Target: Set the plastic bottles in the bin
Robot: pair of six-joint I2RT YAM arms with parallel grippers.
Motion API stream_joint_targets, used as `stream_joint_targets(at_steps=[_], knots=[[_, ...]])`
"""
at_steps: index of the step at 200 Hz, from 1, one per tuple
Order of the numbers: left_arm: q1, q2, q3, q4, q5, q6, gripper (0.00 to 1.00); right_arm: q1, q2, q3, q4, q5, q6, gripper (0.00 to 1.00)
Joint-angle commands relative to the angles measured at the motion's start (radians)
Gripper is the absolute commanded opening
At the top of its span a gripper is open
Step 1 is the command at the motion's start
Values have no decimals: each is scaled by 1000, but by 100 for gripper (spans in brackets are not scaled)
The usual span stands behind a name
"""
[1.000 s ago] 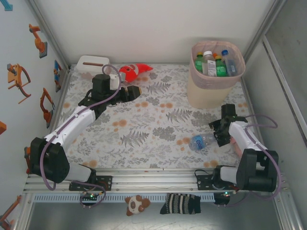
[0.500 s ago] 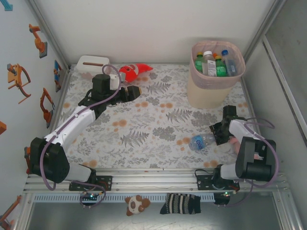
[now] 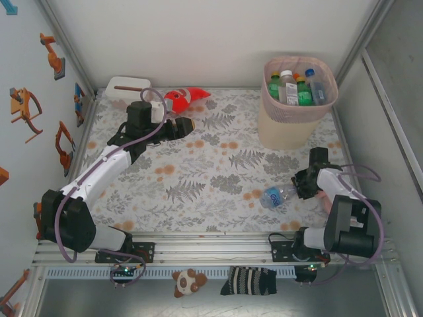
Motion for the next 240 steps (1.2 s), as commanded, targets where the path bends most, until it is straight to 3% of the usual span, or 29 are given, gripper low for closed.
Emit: stream_joint_targets(at_steps=[1, 51, 113, 181, 240], knots=[[5, -1, 35, -6, 1, 4, 71, -7, -73, 19, -28, 11, 2, 34], [6, 5, 61, -4, 5, 30, 71, -4, -223, 168, -154, 75, -74, 32], [6, 5, 60, 28, 13, 36, 71, -3, -268, 517, -203, 174, -394, 30], [7, -3, 62, 29, 18, 29, 71, -2, -125, 976, -173, 175, -645, 28], [8, -13, 61, 37, 20, 16, 71, -2, 147, 1361, -137, 137, -820, 25]])
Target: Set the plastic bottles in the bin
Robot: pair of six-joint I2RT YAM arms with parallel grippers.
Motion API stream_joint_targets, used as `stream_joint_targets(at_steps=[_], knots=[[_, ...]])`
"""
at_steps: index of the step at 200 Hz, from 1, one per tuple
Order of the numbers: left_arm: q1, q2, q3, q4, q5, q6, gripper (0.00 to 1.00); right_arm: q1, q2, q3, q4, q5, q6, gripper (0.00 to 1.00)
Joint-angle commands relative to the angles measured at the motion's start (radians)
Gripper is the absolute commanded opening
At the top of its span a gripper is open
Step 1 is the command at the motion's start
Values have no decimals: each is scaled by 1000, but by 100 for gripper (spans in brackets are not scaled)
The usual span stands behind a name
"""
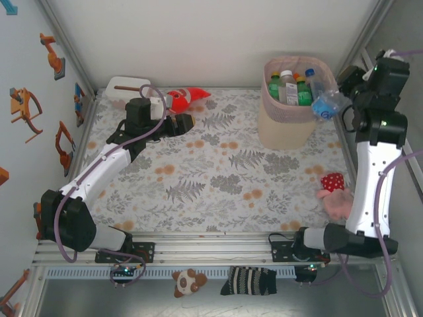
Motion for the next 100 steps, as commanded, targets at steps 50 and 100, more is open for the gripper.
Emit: stream_joint_targets(at_steps=[50, 100], knots=[[8, -25, 25, 20, 15, 8, 71, 5, 351, 374, -32, -109, -258, 24], [10, -28, 29, 8, 13, 14, 71, 35, 555, 586, -190, -141, -368, 25]])
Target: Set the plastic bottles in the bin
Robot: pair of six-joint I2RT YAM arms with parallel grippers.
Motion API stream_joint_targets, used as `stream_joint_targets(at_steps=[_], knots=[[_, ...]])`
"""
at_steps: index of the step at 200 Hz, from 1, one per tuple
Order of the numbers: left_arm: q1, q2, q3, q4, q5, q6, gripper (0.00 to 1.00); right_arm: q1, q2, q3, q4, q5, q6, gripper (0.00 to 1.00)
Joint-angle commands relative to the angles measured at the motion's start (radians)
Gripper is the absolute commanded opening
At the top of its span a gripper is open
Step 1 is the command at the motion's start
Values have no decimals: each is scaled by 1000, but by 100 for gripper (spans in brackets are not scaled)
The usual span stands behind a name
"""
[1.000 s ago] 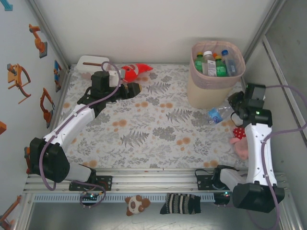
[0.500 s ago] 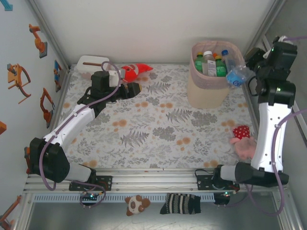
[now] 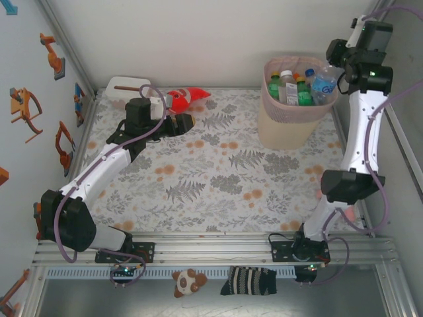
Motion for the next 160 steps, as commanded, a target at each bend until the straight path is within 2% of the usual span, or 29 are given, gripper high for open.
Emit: stream_joint_targets(at_steps=[1, 72, 160], knots=[[10, -28, 28, 4, 14, 13, 71, 16, 40, 74, -96, -34, -87, 25], [10, -28, 28, -4, 9, 14, 71, 52, 100, 2, -186, -30, -163, 26], [12, -49, 25, -21, -2, 20, 71, 89, 253, 85, -185, -49, -161, 36]])
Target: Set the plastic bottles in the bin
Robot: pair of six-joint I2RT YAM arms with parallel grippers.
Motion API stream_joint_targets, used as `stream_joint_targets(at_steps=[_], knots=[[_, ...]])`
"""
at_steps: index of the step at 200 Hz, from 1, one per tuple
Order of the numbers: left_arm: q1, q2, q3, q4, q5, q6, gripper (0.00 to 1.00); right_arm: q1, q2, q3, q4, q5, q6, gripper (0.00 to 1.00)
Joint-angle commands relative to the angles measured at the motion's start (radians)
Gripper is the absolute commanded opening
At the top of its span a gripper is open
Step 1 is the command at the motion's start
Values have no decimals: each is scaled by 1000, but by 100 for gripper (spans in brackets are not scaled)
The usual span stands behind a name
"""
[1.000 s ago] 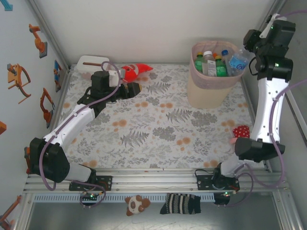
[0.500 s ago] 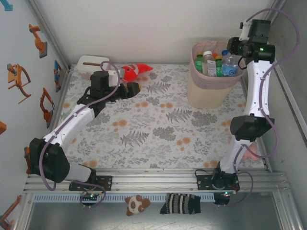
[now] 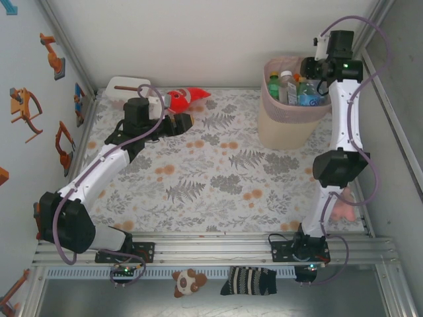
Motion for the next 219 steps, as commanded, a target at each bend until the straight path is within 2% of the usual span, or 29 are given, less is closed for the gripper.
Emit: stream_joint_targets(at_steps=[1, 64, 92, 115, 139, 174, 219], knots=[[6, -32, 25, -13, -1, 21, 71, 10, 52, 30, -56, -16, -6, 37], [6, -39, 18, -12, -8, 18, 72, 16, 93, 24, -58, -4, 4, 48], [8, -43, 18, -16, -9, 20, 72, 17, 45, 33, -54, 1, 27, 55], [8, -41, 19, -15, -12, 22, 72, 19, -12, 30, -48, 0, 45, 65], [9, -37, 24, -16, -13, 24, 72, 19, -67, 16, -48, 9, 61, 67], [12, -29, 28, -10, -13, 24, 72, 20, -138, -42, -51, 42, 69, 67], [16, -22, 30, -12, -15, 30, 72, 20, -204, -169, -61, 51, 78, 46]])
